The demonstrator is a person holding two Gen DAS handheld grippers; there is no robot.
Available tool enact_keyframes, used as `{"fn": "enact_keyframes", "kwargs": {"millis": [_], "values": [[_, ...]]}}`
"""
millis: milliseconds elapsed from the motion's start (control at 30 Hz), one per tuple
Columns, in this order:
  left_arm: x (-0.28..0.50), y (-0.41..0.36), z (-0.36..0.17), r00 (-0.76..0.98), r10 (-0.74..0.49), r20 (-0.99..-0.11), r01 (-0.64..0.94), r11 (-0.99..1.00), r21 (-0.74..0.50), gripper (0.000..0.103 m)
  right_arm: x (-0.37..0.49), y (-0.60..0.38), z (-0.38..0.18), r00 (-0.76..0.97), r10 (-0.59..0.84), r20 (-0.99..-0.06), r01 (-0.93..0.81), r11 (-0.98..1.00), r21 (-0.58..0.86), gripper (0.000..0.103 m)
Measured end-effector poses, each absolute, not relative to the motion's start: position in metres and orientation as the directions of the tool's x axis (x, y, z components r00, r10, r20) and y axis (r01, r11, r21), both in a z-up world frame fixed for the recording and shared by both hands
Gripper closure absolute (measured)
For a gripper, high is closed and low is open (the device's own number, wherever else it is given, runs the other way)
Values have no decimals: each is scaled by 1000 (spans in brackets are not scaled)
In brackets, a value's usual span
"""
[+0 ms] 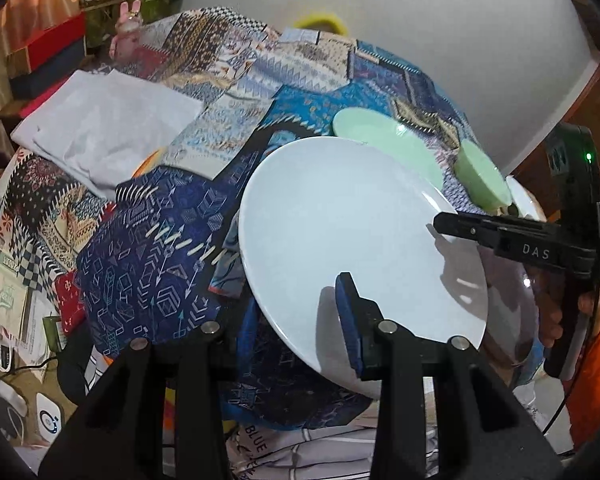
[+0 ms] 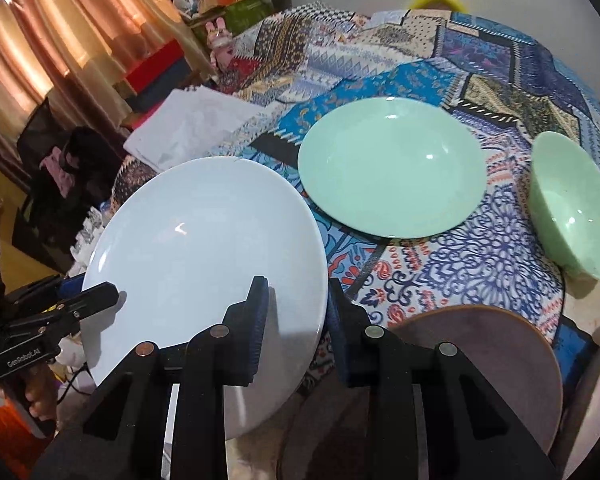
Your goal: Organize plates and bowls
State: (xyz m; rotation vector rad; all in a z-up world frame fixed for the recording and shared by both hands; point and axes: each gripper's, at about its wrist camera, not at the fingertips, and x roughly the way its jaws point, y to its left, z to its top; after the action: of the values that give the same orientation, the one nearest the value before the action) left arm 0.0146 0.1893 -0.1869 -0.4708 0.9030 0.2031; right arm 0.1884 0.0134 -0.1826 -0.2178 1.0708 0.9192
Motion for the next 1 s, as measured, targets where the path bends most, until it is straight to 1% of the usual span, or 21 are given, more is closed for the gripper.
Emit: {"fn": "enact_keyframes", "kwargs": {"millis": [467, 733, 1000], "values": [[30, 154, -150, 675, -50, -736, -262, 916, -303, 66, 182, -44, -151, 273, 565, -779, -684, 683, 256, 77], [40, 129, -139, 684, -81, -725, -207, 931, -300, 66, 178, -78, -145, 309, 570, -761, -652, 710, 267, 77], [52, 104, -141, 666, -109, -738, -158, 946, -282, 66, 175, -112, -150, 328, 570, -753, -608, 738, 293, 77]]}}
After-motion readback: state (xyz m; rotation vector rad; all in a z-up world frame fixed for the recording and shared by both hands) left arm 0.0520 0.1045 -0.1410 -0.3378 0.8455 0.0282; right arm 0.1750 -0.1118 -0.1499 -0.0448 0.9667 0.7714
